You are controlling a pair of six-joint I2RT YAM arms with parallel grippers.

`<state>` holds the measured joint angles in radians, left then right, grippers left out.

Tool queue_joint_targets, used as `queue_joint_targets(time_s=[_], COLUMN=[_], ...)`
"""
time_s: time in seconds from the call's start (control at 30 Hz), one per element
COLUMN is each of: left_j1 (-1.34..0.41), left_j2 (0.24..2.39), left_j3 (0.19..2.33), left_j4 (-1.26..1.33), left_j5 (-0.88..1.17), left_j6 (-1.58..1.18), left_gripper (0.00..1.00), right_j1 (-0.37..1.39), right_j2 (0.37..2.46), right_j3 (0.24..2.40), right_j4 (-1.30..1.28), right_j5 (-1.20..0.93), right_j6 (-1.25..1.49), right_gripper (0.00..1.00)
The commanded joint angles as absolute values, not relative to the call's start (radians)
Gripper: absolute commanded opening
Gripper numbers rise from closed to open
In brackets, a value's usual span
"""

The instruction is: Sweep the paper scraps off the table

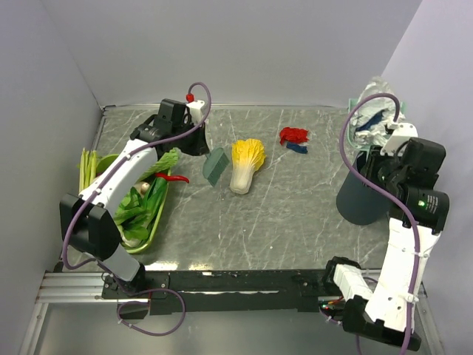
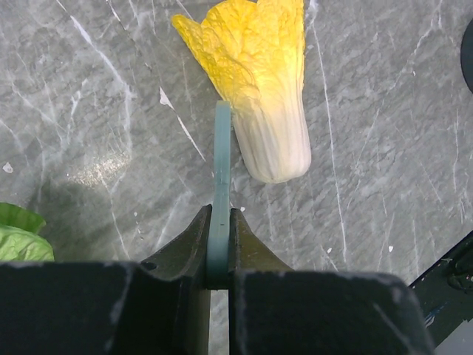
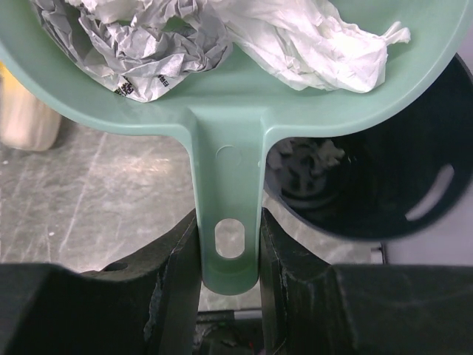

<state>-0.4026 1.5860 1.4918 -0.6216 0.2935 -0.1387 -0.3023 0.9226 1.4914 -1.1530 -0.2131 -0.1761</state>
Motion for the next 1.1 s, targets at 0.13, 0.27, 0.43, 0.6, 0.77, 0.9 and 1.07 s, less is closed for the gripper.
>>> queue_joint_targets(time_s=[0.13, 0.27, 0.43, 0.6, 0.77, 0.9, 1.07], left_j1=[-0.403, -0.403, -0.402, -0.402, -0.4, -0.399, -0.397], left_j2=[1.54, 1.537, 1.545, 1.562, 1.565, 1.562, 1.575], left_j3=[1.47, 1.459, 1.462, 1.482, 1.483, 1.476, 1.486], left_j4=[-0.575, -0.574, -0.578, -0.594, -0.61, -0.632, -0.649], left_j5=[0.311, 0.305, 0.279, 0.279, 0.262, 0.238, 0.233], left_j6=[-0.169, -0.167, -0.16, -0.15, -0.132, -0.115, -0.112], left_gripper=[0.01, 0.01, 0.01, 0.01, 0.01, 0.01, 0.01], right_j1=[-0.39, -0.458, -0.543, -0.638, -0.745, -0.772, -0.778], right_j2=[0.887, 0.879, 0.885, 0.913, 0.927, 0.919, 0.916], right_j3=[1.523, 1.508, 1.496, 1.494, 1.471, 1.45, 1.447], right_j4=[-1.218, -1.221, -1.195, -1.161, -1.138, -1.117, -1.108], right_j5=[-0.103, -0.1, -0.112, -0.13, -0.158, -0.153, -0.153], right_j6=[-0.166, -0.183, -0.206, -0.239, -0.284, -0.337, -0.388], right_gripper=[0.0, 0.0, 0.0, 0.0, 0.0, 0.0, 0.0])
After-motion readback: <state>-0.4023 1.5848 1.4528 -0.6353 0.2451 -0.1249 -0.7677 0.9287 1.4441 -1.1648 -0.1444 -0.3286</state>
